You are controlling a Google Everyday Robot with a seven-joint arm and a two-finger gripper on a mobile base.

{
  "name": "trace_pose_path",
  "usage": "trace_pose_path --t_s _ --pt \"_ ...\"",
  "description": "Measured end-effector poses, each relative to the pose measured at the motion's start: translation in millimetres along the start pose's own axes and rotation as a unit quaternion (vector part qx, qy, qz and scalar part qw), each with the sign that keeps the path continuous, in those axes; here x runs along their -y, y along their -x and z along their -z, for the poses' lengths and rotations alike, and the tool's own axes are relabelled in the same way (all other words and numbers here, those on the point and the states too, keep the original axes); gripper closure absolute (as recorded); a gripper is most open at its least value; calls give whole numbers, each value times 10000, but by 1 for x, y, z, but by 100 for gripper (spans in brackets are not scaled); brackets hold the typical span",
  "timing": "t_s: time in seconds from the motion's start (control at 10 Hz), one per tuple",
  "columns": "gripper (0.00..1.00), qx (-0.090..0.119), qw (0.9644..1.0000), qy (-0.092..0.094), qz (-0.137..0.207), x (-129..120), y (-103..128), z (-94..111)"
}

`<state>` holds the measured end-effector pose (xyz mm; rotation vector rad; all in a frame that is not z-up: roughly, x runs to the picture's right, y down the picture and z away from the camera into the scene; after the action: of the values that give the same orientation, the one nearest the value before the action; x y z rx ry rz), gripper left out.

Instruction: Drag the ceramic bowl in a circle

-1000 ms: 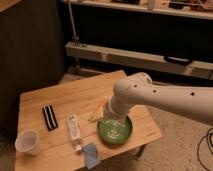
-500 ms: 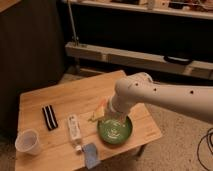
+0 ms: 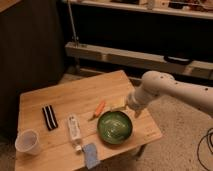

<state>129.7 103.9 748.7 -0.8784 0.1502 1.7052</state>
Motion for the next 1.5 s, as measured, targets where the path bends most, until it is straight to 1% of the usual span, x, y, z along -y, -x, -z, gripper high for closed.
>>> trace_pose_path --t_s 0.1,0.2,0.3,0.4,0.5,0.6,0.7,0.8,1.3,1.5 --pt "20 -4 9998 212 69 25 16 5" --pt "20 -29 9990 404 211 37 28 6" --pt "20 -66 9979 546 353 41 35 5" --pt "20 -149 9954 760 556 42 39 0" --pt "20 -205 9927 946 721 42 38 -2" --pt "20 -276 9897 1093 887 39 32 -6" --pt "20 -352 9861 1227 1065 32 22 -10" --pt "20 -362 9853 1258 1096 32 18 -10" --pt "20 -383 9850 1254 1122 30 17 -12" --pt "20 -349 9863 1134 1143 21 15 -27"
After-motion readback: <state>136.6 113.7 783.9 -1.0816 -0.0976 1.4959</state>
